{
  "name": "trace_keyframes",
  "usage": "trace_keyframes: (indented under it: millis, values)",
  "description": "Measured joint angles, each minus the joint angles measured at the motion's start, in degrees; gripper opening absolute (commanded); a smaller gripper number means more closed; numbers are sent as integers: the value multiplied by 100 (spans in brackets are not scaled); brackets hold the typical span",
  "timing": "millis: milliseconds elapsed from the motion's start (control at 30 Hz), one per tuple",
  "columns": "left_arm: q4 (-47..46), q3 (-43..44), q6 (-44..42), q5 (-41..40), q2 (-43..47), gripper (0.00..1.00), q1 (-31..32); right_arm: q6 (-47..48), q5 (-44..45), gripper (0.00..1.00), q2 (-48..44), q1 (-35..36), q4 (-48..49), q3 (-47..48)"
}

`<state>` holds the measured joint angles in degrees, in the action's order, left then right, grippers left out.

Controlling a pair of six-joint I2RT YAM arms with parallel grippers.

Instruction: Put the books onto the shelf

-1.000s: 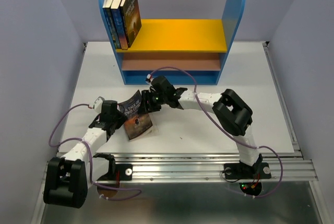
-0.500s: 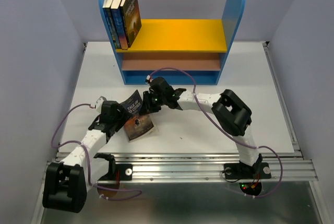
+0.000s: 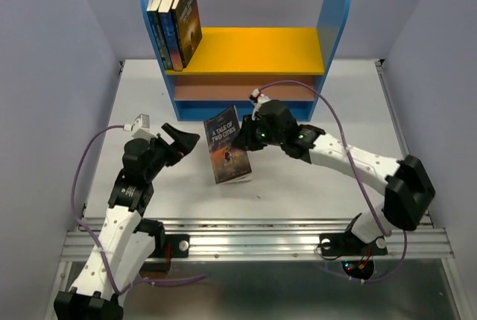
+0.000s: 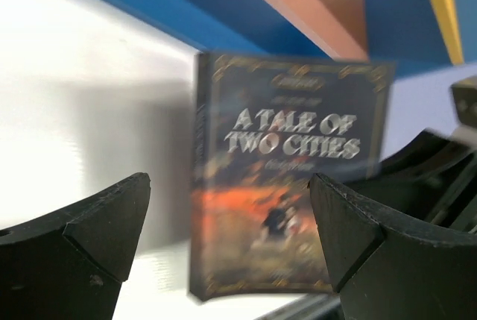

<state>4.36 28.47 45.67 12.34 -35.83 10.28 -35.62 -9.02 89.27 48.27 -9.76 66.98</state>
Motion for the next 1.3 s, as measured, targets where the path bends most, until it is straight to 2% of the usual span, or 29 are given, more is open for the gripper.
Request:
trace_keyframes:
  millis: [133,267,367,533,733,1133,1200,1300]
  values:
    - [-662,-11,-190,909,-138,99,0,129,214,1,-1093,-348,-33,-332]
    - [-2059,-197,-48,2039,-546,99,2,201,214,1,-1906,-431,-151,-398]
    - [-2839,-201,11,2680,-909,99,11,236,-74,1,-2245,-426,-151,-398]
    - [-3593,-201,109,3335,-1137,99,13,240,-494,1,-2365,-402,-269,-398]
    - [-4282,-289,304,3633,-1051,99,92,243,-874,1,-2354,-393,-442,-398]
    - [-4531,-461,459,3672,-1257,99,142,142,-1226,1,-2350,-393,-334,-398]
    - [-4553,-461,459,3674,-1285,93,168,109,-1298,1,-2350,-393,-295,-398]
    - [-4555,-461,466,3676,-1329,78,205,87,-1355,1,-2350,-393,-262,-398]
